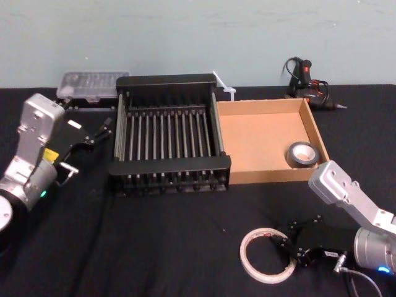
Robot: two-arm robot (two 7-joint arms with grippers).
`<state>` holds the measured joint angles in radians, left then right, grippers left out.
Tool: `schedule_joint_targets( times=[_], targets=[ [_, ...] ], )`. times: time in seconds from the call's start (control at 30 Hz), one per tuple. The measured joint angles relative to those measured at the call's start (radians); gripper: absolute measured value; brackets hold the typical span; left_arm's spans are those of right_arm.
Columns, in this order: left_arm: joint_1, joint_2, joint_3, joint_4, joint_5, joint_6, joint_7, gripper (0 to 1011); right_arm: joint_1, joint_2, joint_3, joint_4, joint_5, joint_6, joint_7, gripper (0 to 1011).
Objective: Pick up the white tape and place it into the black box , Pick up the silver tape and place it into the brown box.
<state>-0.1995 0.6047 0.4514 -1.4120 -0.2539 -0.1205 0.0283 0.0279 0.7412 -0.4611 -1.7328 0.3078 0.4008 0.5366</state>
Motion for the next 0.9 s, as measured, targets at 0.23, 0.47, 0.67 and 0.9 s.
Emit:
schedule_joint_targets(
  times=[0.23,0.47,0.67,0.9],
  targets=[
    [0.000,0.000,0.000,0.000,0.000,0.000,0.000,1001,0.000,0.000,0.000,0.000,0.000,0.000,0.000,104],
    [0.000,0.000,0.000,0.000,0.000,0.000,0.000,1001,0.000,0.000,0.000,0.000,0.000,0.000,0.000,101],
    [0.000,0.000,0.000,0.000,0.000,0.000,0.000,1001,0.000,0.000,0.000,0.000,0.000,0.000,0.000,101],
    [0.000,0.000,0.000,0.000,0.000,0.000,0.000,1001,0.000,0.000,0.000,0.000,0.000,0.000,0.000,101]
  ],
)
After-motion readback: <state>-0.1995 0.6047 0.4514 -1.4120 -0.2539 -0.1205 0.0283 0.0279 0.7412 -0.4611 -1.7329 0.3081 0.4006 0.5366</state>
